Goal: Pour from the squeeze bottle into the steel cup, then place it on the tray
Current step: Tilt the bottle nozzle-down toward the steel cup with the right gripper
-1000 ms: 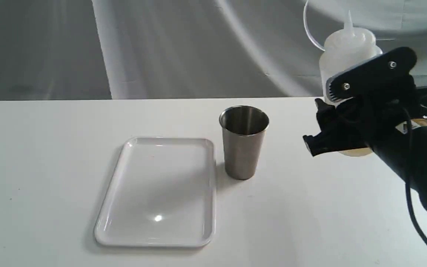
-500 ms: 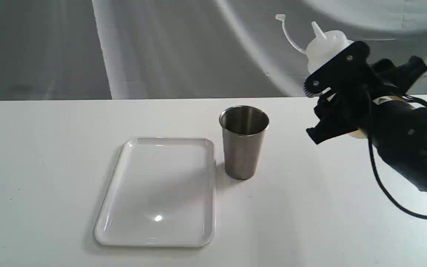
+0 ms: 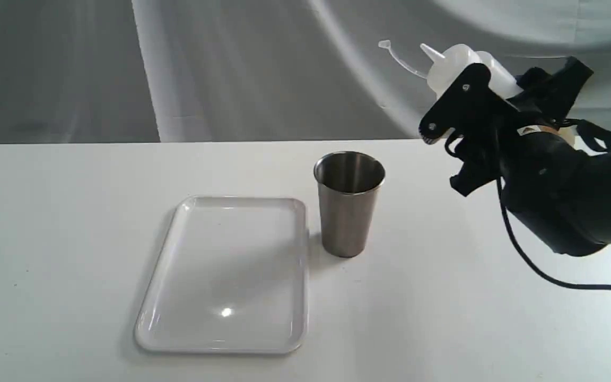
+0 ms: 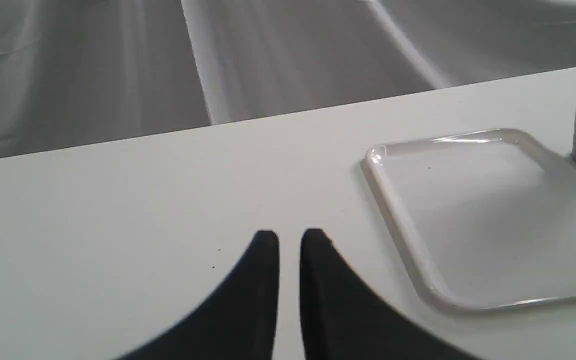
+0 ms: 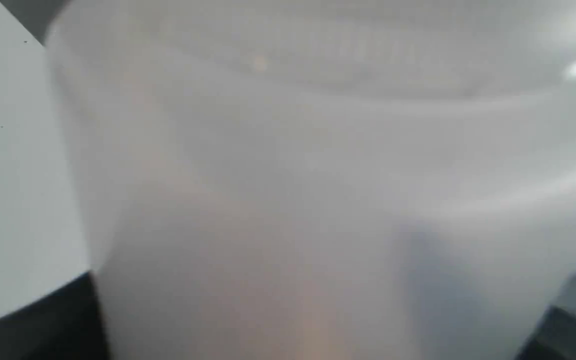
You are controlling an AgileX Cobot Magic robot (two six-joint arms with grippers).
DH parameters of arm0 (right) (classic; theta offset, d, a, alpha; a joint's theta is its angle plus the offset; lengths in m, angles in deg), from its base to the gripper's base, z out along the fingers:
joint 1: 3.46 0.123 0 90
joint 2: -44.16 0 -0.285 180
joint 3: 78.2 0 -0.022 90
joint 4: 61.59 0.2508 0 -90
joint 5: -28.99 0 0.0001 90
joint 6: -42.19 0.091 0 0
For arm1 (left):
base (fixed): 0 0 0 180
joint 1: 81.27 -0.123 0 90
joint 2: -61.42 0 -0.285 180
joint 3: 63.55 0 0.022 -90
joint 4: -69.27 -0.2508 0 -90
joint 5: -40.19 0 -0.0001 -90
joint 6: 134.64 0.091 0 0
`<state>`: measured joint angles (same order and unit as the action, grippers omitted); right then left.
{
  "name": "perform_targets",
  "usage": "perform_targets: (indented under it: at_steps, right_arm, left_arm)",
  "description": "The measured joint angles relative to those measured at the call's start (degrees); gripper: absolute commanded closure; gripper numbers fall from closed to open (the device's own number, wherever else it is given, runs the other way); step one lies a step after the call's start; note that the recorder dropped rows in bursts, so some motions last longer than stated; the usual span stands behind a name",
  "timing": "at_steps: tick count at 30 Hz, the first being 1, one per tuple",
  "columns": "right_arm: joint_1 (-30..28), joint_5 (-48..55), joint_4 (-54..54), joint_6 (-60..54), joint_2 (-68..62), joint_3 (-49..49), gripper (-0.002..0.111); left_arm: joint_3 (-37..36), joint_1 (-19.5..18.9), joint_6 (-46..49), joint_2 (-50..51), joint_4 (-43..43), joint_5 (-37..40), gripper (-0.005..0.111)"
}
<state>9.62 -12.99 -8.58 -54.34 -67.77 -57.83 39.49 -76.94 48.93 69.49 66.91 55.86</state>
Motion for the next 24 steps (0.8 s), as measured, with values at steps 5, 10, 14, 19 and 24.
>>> perform_targets:
  at_steps: [5, 10, 14, 19, 24]
  right_arm:
    - [0.0, -0.14, 0.0, 0.56, 0.0, 0.0, 0.106]
    - [0.0, -0.23, 0.0, 0.56, 0.0, 0.0, 0.106]
    - [0.0, -0.23, 0.0, 0.56, 0.0, 0.0, 0.106]
    - [0.0, -2.1, -1.03, -0.32, -0.68, -0.21, 0.106]
    - [0.0, -3.14, -0.28, -9.64, -3.93, -1.69, 0.106]
  left_arm:
    - [0.0, 0.0, 0.0, 0.0, 0.0, 0.0, 0.098]
    - [0.0, 0.0, 0.0, 0.0, 0.0, 0.0, 0.098]
    - [0.0, 0.0, 0.0, 0.0, 0.0, 0.0, 0.098]
    - [0.0, 0.0, 0.0, 0.0, 0.0, 0.0, 0.098]
    - [0.0, 0.0, 0.0, 0.0, 0.0, 0.0, 0.098]
